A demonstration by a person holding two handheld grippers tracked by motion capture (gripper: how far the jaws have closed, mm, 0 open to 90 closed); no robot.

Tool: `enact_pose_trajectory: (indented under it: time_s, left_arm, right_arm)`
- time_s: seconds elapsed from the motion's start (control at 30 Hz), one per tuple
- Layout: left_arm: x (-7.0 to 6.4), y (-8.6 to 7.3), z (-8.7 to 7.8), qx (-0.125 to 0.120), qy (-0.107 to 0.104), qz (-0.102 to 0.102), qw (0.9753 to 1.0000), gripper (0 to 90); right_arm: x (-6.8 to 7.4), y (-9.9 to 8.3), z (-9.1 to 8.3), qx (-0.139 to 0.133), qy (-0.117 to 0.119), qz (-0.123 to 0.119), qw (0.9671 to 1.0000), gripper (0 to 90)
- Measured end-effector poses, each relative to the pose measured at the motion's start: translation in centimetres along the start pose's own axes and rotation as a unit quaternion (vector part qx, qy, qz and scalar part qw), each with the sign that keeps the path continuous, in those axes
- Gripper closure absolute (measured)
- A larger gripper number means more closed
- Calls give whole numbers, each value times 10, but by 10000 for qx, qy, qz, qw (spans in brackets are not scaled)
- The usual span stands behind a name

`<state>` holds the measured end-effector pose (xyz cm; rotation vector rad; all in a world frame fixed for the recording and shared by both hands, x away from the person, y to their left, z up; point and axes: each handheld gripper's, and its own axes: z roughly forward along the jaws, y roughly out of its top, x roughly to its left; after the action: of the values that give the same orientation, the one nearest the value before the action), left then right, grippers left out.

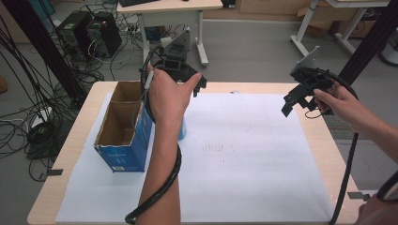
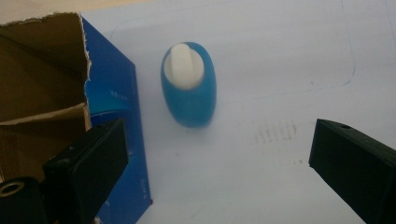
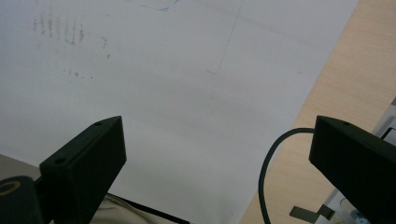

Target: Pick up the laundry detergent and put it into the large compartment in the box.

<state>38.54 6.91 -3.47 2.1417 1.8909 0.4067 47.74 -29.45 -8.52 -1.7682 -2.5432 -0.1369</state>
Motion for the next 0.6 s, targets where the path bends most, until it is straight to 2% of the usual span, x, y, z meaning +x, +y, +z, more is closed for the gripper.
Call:
enact_pose_trajectory:
  time_s: [0.33, 0.6]
  left_arm:
    - [7, 21, 6, 114, 12, -82, 9999, 52]
    - [14, 31, 14, 169, -21, -222, 9996, 52]
  right_arm:
    - [-1, -9, -6, -67, 20, -20, 10000, 36]
    - [1, -13, -8, -94, 12, -43, 9999, 36]
